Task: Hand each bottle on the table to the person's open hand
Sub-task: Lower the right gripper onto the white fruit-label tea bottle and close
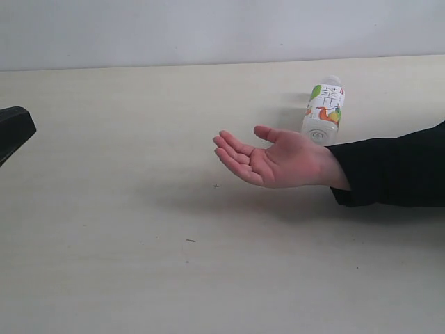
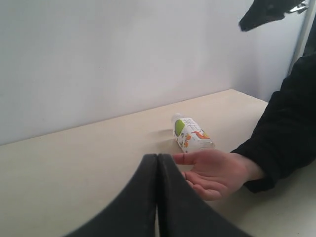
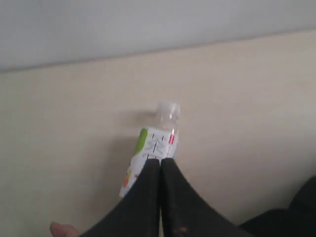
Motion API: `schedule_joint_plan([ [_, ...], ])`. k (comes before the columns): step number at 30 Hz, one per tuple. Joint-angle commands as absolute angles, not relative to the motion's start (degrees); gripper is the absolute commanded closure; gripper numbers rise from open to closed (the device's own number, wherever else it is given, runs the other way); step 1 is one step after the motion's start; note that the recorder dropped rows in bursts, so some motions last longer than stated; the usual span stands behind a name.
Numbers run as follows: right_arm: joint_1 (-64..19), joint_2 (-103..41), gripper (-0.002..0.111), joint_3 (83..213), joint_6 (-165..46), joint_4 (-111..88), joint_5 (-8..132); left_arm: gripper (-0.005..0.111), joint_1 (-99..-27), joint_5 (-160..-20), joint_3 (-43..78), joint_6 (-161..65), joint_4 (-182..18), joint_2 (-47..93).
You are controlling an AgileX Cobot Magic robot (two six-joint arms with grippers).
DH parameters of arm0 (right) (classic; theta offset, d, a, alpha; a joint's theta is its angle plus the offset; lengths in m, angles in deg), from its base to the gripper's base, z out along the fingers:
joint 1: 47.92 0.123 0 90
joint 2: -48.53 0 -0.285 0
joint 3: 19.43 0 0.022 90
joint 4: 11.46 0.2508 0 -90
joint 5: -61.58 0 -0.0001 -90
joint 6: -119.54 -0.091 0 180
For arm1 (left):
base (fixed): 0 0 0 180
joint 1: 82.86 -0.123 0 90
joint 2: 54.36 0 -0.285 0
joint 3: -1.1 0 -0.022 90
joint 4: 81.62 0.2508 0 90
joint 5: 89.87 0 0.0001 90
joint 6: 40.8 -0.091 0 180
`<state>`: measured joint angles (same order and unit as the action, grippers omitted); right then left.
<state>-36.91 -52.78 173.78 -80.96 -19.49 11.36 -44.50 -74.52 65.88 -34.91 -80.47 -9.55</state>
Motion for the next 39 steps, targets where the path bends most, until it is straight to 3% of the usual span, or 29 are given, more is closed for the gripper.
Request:
schedule_joint_plan([
  [1, -34.9, -66.1, 0.102, 183.2, -80.4, -16.5, -0.9, 0.107, -44.6, -74.5, 66.1, -34.6, -80.8, -9.8],
  [8, -34.9, -79.6, 0.059, 192.6, -83.2, -11.5, -8.4, 0.107, -44.6, -74.5, 66.1, -34.6, -80.8, -9.8],
  [9, -34.9, -80.4, 0.051, 192.9, -83.2, -11.5, -8.4, 0.107, -44.6, -74.5, 66.1, -34.6, -80.8, -9.8],
  [10, -34.9, -81.7, 0.037, 193.3, -82.9, -11.5, -8.4, 0.107, -44.6, -74.5, 66.1, -34.6, -80.8, -9.8],
  [12, -34.9, -83.6, 0.027, 194.2, -83.0, -11.5, -8.4, 0.107, -44.6, -74.5, 66.1, -34.6, -80.8, -9.8],
  [32, -37.4, -94.7, 0.028, 194.6, -88.0, -14.6, 0.8, 0.107, -44.6, -74.5, 66.1, -34.6, -80.8, -9.8],
  [35, -37.4, -94.8, 0.036, 194.6, -88.0, -14.6, 1.1, 0.107, -44.6, -74.5, 66.1, -34.6, -80.8, -9.8],
  [39, -37.4, -94.8, 0.059, 194.6, -88.8, -14.5, 1.5, 0.107, -44.6, -74.5, 66.1, -34.6, -80.8, -9.8],
])
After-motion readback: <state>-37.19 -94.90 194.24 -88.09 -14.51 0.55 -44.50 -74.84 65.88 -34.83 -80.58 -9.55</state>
